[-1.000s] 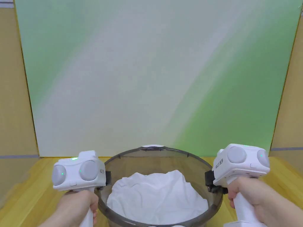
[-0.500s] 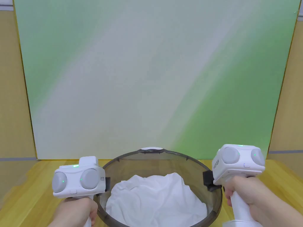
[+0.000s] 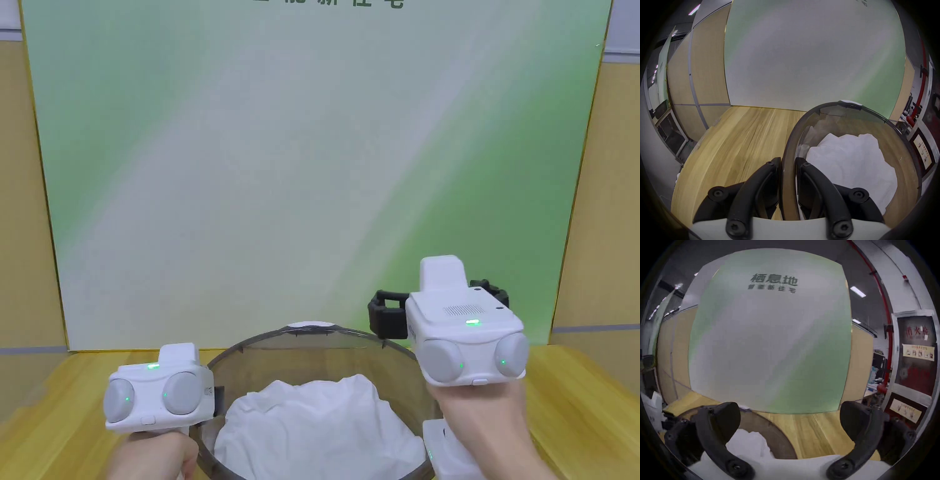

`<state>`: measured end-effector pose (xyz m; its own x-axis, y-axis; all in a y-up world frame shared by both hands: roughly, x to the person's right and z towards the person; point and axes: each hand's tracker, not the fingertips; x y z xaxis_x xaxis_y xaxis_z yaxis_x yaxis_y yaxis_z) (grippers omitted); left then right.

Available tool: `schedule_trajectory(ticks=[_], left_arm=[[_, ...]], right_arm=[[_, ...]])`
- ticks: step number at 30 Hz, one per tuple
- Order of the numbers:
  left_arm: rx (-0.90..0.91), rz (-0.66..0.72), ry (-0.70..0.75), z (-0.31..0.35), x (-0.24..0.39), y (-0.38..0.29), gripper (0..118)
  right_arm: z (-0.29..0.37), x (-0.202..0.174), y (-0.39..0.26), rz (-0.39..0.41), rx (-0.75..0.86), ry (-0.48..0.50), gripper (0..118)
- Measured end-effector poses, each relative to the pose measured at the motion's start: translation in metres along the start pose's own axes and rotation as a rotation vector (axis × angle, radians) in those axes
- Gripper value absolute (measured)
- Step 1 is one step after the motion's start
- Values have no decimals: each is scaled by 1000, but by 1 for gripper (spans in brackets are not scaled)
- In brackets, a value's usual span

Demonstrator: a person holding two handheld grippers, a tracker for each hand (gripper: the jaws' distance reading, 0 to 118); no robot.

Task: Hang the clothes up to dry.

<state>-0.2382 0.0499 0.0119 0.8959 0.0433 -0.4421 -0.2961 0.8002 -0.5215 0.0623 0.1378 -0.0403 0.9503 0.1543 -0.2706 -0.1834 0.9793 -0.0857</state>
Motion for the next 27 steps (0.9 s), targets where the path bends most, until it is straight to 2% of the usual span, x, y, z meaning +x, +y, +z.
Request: schedule_trajectory(ticks=[4,5,6,7,10,16,19,20,23,26,27], left_arm=[[1,0,-2,5,1,-2,16],[-4,1,-3,6,1,-1,16],[-6,4,-4,6,1,-1,16],[-5,2,-3,7,1,-2,16],[-1,0,-1,8,1,-2,16],[1,21,2,1,-1,-1,21],[109,64,58,10,-6,5,59],[159,64,60,16,-8,13,77],[456,42,50,55,-14,40,116],[792,-57,12,96,-10,44,118],[830,-74,33,97,-8,46,118]], right_arm=[[2,-2,-2,-15,-52,15,112],[2,-2,-2,-4,-58,13,84],[3,-3,-4,0,-54,9,19],[-1,-1,-3,-10,-74,27,0],[-3,-3,-18,-46,-96,27,0],[-5,0,-10,-31,-116,36,0],[-4,-1,-11,-21,-119,38,0],[-3,1,-7,-20,-122,39,0],[-2,2,-12,-26,-126,36,0],[-4,5,-14,-30,-130,31,0],[-6,5,-17,-33,-135,31,0]])
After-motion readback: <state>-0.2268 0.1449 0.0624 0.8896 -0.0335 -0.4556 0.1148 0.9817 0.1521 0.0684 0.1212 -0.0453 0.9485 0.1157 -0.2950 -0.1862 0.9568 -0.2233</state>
